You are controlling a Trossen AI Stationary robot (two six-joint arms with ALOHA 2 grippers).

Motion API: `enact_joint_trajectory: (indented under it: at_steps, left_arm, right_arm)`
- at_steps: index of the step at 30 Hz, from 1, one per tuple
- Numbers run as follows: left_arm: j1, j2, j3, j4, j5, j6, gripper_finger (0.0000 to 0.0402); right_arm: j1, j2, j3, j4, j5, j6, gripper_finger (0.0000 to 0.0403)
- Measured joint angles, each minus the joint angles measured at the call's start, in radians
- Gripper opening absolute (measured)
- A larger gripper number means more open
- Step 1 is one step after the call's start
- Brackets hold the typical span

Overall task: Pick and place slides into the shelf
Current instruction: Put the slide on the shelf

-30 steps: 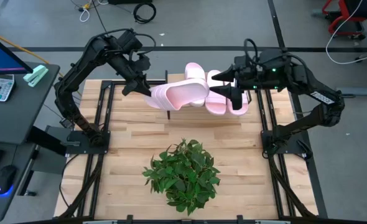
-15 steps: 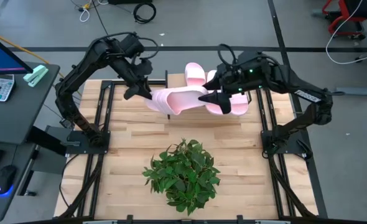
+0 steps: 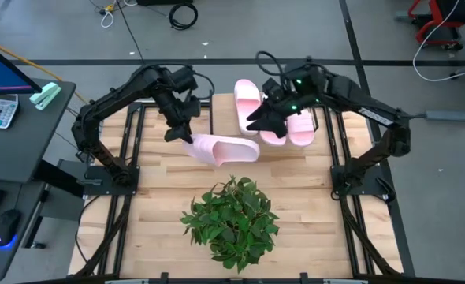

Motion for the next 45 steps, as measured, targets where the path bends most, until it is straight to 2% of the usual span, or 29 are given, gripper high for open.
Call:
enact_joint_trajectory:
  at_steps: [4, 7, 13, 19, 26, 32, 40, 45]
  left_arm:
    - [0.002, 0.000, -0.003, 0.001, -0.015, 0.004, 0.0049]
    - [0.002, 0.000, -0.003, 0.001, -0.015, 0.003, 0.0049]
    - [0.001, 0.000, -0.003, 0.000, -0.022, 0.004, 0.0051]
    - [0.003, 0.000, -0.003, 0.000, -0.047, 0.004, 0.0048]
    - [0.003, 0.000, -0.003, -0.001, -0.059, 0.019, 0.0051]
    - [0.003, 0.000, -0.003, 0.000, -0.061, 0.017, 0.0048]
    - [0.003, 0.000, -0.003, 0.001, -0.077, 0.016, 0.0051]
    - [0.003, 0.000, -0.003, 0.000, -0.081, 0.015, 0.0047]
  right_arm:
    - [-0.020, 0.093, 0.093, -0.130, -0.002, -0.093, 0.0241]
    - [-0.020, 0.190, 0.235, -0.270, 0.034, -0.186, 0.0238]
    - [-0.019, 0.377, 0.521, -0.509, 0.037, -0.282, 0.0232]
    - [0.012, 0.405, 0.456, -0.592, 0.042, -0.320, 0.0232]
    - [0.061, 0.411, 0.444, -0.596, 0.108, -0.357, 0.0228]
    - [0.051, 0.401, 0.444, -0.601, 0.180, -0.390, 0.0229]
    - [0.048, 0.396, 0.444, -0.609, 0.073, -0.366, 0.0251]
    - [0.059, 0.395, 0.444, -0.634, 0.071, -0.355, 0.0264]
